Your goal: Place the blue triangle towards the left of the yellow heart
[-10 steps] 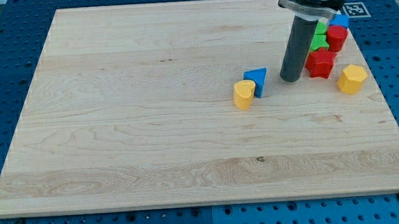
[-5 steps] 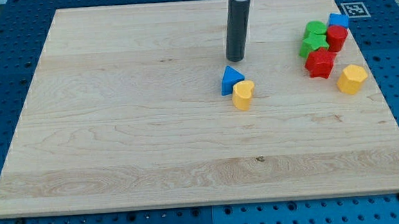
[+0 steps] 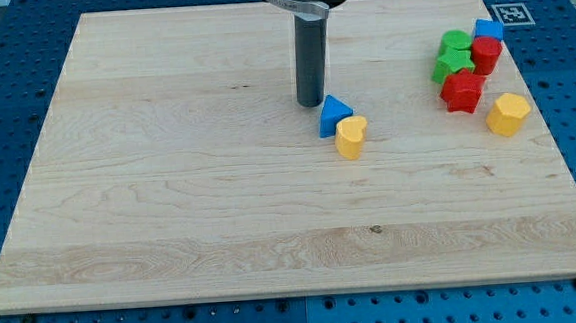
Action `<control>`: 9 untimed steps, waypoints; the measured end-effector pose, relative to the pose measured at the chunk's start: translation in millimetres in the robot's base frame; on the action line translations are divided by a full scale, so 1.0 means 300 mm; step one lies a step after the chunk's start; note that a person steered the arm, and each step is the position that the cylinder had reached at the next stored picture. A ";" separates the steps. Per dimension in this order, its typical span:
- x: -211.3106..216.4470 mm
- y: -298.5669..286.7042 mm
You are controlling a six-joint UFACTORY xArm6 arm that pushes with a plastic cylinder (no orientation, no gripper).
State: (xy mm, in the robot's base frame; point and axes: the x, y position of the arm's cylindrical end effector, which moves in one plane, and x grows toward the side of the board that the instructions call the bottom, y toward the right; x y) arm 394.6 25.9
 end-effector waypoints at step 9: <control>0.051 0.071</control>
